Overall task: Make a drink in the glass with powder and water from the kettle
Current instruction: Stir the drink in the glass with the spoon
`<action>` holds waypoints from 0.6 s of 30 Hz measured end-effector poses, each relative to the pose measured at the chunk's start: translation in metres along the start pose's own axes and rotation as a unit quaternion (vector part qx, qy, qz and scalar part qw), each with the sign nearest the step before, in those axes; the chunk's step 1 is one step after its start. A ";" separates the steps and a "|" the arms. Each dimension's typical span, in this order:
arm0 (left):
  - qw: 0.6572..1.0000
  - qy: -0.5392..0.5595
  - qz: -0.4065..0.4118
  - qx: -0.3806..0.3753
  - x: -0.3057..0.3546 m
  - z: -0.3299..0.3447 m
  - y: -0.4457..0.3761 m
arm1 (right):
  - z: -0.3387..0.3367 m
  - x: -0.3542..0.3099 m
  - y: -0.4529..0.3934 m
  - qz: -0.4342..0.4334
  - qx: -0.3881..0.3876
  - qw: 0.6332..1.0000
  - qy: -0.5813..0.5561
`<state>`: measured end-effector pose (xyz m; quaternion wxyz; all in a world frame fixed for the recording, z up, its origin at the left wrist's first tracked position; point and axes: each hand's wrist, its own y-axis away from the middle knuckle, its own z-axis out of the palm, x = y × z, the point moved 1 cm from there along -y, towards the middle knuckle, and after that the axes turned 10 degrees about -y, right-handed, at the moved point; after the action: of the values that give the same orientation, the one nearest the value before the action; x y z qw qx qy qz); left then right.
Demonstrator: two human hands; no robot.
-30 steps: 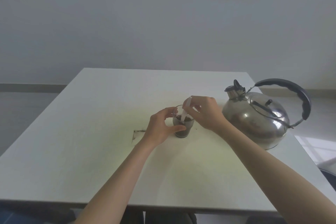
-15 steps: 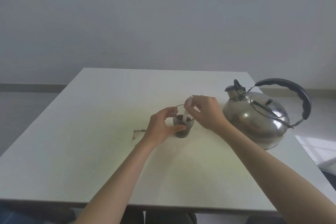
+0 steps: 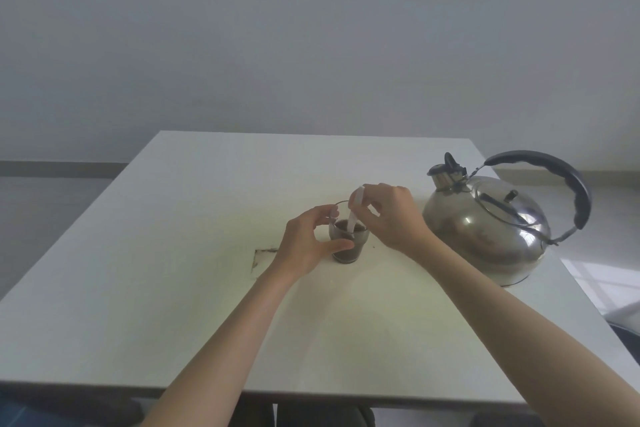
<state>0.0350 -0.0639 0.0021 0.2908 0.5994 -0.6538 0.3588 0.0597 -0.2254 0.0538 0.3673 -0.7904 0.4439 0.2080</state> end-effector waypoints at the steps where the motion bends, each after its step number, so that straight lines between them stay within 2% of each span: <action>1: 1.000 -0.001 -0.001 -0.001 0.000 0.000 0.000 | 0.002 -0.002 -0.001 0.005 -0.001 1.000 -0.019; 5: 1.000 -0.005 0.002 0.000 0.001 -0.001 0.000 | 0.003 -0.001 -0.007 0.032 0.016 0.999 -0.038; 9: 1.000 -0.002 0.006 0.001 0.002 -0.001 0.001 | -0.007 0.010 -0.006 0.041 0.040 0.998 -0.004; 18: 1.000 -0.004 0.000 -0.006 0.001 -0.001 0.000 | 0.005 -0.004 -0.002 0.026 0.019 0.999 -0.037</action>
<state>0.0345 -0.0639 0.0033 0.2913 0.5989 -0.6575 0.3523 0.0593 -0.2192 0.0538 0.3929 -0.7630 0.4545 0.2384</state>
